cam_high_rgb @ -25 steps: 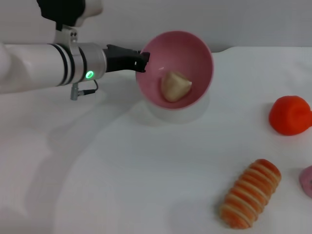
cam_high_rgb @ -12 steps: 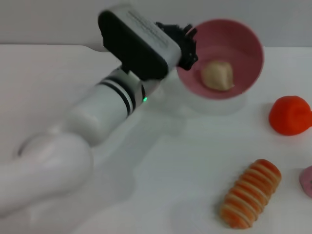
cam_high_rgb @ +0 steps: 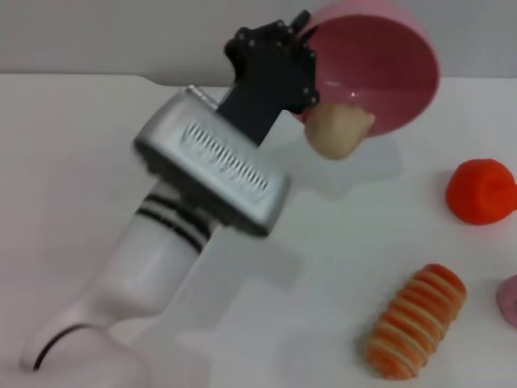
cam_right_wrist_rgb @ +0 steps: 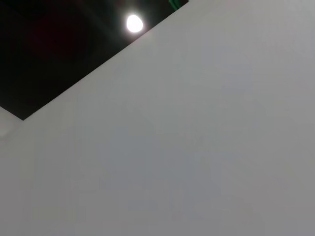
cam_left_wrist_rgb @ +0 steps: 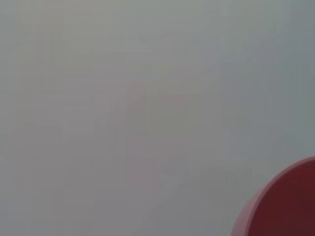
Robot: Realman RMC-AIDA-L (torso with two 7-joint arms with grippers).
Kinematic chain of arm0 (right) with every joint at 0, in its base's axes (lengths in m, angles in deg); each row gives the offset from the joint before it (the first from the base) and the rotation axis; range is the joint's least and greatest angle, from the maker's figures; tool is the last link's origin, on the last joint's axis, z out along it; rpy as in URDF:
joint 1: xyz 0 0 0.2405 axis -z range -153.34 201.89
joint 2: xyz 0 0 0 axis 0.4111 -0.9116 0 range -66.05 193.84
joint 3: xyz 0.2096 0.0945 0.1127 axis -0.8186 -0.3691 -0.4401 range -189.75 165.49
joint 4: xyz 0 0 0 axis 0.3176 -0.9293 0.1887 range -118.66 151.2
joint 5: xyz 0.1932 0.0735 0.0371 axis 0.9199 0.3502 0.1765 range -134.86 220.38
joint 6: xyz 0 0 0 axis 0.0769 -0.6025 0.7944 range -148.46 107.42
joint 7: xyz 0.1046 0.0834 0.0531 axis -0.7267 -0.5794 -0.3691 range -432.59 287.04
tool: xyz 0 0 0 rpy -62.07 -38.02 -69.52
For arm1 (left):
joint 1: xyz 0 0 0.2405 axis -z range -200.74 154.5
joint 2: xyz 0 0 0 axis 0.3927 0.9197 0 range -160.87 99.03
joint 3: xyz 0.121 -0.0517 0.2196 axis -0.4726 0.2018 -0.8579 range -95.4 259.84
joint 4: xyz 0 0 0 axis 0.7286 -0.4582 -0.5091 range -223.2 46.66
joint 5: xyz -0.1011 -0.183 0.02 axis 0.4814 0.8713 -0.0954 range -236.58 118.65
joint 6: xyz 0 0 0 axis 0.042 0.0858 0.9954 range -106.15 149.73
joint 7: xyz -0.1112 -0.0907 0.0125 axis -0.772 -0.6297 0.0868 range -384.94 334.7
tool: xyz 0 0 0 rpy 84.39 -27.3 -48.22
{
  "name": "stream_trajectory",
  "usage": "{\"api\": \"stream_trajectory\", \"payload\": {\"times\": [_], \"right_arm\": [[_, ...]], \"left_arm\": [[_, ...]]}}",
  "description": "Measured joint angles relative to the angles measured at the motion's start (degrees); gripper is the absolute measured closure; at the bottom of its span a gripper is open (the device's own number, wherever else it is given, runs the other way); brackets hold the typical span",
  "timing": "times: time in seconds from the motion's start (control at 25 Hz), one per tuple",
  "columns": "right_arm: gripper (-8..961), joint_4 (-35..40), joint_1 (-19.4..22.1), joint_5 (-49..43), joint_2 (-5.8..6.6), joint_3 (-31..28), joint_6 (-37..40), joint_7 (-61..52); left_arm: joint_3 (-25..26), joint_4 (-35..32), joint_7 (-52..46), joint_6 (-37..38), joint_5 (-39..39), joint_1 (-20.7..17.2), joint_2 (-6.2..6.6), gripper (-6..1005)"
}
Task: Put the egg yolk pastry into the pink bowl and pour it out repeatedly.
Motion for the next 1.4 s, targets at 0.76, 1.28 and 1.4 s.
{"api": "stream_trajectory", "payload": {"times": [0.76,1.28,1.4], "right_arm": [[389,8.98,-1.17,-15.12,1.25,-0.65,-1.23,-13.68],[388,53.01,-4.91,-55.37,2.45,-2.03,14.91,-57.81],[388,59.52,-10.91,-69.09,2.58,-0.39,22.44,-68.21]], "left_arm": [[18.91,-1.5,-18.98,28.98,-4.29,2.15,1.03,958],[57.74,2.21,-16.8,85.36,-3.48,13.88,1.21,958],[62.18,2.23,-14.89,88.98,-3.4,13.89,1.18,959]]}}
